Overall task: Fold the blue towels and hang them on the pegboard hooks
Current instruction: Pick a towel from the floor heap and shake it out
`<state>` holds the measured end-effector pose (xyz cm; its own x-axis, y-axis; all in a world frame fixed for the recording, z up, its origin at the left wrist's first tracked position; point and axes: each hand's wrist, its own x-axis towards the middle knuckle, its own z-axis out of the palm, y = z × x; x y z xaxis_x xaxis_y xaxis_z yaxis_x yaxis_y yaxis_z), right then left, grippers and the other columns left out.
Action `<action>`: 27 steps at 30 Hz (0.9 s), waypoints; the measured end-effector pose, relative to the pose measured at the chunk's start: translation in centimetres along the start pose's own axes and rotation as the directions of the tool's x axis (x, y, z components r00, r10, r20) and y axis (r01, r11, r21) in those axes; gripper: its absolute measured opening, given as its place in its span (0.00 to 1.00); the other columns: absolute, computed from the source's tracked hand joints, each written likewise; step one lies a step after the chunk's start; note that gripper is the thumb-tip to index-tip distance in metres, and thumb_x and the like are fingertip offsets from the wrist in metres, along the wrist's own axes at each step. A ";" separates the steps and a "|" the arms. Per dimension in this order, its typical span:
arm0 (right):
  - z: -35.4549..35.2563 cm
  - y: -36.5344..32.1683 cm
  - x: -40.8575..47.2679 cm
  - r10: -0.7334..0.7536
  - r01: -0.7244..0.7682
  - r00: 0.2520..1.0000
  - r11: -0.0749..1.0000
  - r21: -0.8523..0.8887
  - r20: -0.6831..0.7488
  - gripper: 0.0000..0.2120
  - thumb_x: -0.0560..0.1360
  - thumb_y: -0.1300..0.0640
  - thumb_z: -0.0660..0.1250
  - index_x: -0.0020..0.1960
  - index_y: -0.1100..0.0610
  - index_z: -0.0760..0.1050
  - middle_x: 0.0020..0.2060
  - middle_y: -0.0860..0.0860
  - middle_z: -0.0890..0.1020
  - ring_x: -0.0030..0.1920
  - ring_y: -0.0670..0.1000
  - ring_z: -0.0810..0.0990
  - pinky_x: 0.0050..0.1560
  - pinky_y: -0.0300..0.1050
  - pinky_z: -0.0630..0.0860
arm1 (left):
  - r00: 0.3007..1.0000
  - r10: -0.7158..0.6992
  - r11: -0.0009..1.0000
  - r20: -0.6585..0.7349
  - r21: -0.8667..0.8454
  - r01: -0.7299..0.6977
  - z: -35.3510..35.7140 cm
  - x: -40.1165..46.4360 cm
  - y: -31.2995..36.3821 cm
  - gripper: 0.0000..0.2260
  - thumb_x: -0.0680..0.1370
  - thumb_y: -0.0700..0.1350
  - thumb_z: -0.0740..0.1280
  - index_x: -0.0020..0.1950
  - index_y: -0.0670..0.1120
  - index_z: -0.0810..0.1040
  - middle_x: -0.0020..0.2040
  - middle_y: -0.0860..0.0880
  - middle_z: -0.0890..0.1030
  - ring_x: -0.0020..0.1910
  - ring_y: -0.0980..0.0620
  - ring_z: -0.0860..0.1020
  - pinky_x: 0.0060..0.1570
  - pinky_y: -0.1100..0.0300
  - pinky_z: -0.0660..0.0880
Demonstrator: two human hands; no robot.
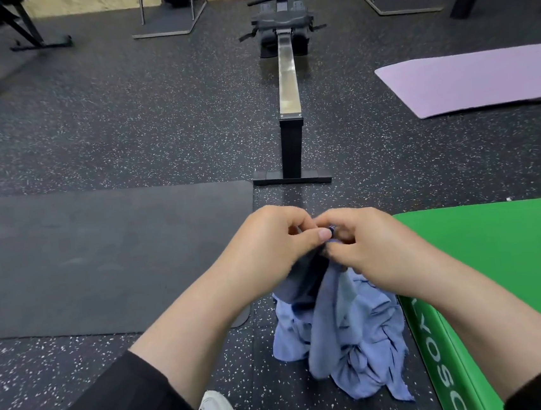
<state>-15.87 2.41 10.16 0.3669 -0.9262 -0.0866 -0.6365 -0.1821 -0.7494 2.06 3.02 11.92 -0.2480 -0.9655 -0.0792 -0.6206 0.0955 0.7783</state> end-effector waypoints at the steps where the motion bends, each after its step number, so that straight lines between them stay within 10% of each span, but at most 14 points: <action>1: 0.1 -0.1 0.0 0.011 -0.011 1.000 1.000 0.000 0.002 0.08 0.76 0.59 0.67 0.47 0.46 0.80 0.26 0.47 0.73 0.25 0.43 0.66 0.31 0.41 0.62 | 1.000 -0.008 1.000 -0.009 -0.008 0.008 -0.1 -0.1 0.0 0.11 0.78 0.51 0.72 0.38 0.48 0.80 0.23 0.59 0.72 0.23 0.61 0.68 0.26 0.67 0.62; 9: -1.4 0.7 0.1 0.094 -0.088 0.982 0.995 0.044 -0.165 0.05 0.76 0.58 0.70 0.42 0.52 0.81 0.30 0.50 0.83 0.29 0.46 0.74 0.38 0.49 0.74 | 0.997 -0.069 0.998 -0.023 0.008 0.070 -1.7 -0.2 -1.5 0.08 0.78 0.46 0.70 0.43 0.42 0.82 0.32 0.53 0.74 0.30 0.56 0.66 0.30 0.64 0.62; 16: -2.1 0.9 -0.4 0.102 -0.124 0.992 0.893 -0.432 -0.073 0.26 0.77 0.49 0.71 0.73 0.50 0.71 0.37 0.42 0.81 0.42 0.44 0.77 0.42 0.41 0.70 | 0.965 -0.134 0.946 -0.223 -0.319 0.057 -0.8 0.6 -1.7 0.11 0.74 0.52 0.67 0.40 0.45 0.79 0.35 0.49 0.80 0.36 0.52 0.73 0.51 0.41 0.79; 19: -2.4 2.0 -0.4 0.215 -0.224 0.973 0.804 -0.550 -0.082 0.20 0.76 0.48 0.71 0.63 0.59 0.78 0.49 0.52 0.86 0.56 0.57 0.81 0.55 0.52 0.77 | 0.946 -0.180 0.928 -0.270 -0.367 0.072 -0.4 0.7 -1.9 0.13 0.74 0.54 0.66 0.41 0.44 0.79 0.34 0.49 0.77 0.35 0.51 0.71 0.48 0.41 0.80; 27: -3.0 2.4 -0.7 0.264 -0.295 0.955 0.905 -0.308 -0.139 0.07 0.77 0.54 0.70 0.40 0.51 0.81 0.35 0.49 0.83 0.36 0.51 0.80 0.35 0.42 0.72 | 0.907 -0.318 0.874 -0.275 -0.457 0.168 -0.1 0.6 -1.5 0.15 0.78 0.43 0.61 0.31 0.47 0.72 0.31 0.51 0.71 0.32 0.51 0.67 0.38 0.56 0.66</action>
<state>-19.68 1.68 10.38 0.0882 -0.9780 -0.1893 -0.8929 0.0066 -0.4501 2.93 2.31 10.75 0.1765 -0.9731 -0.1483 -0.2437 -0.1891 0.9512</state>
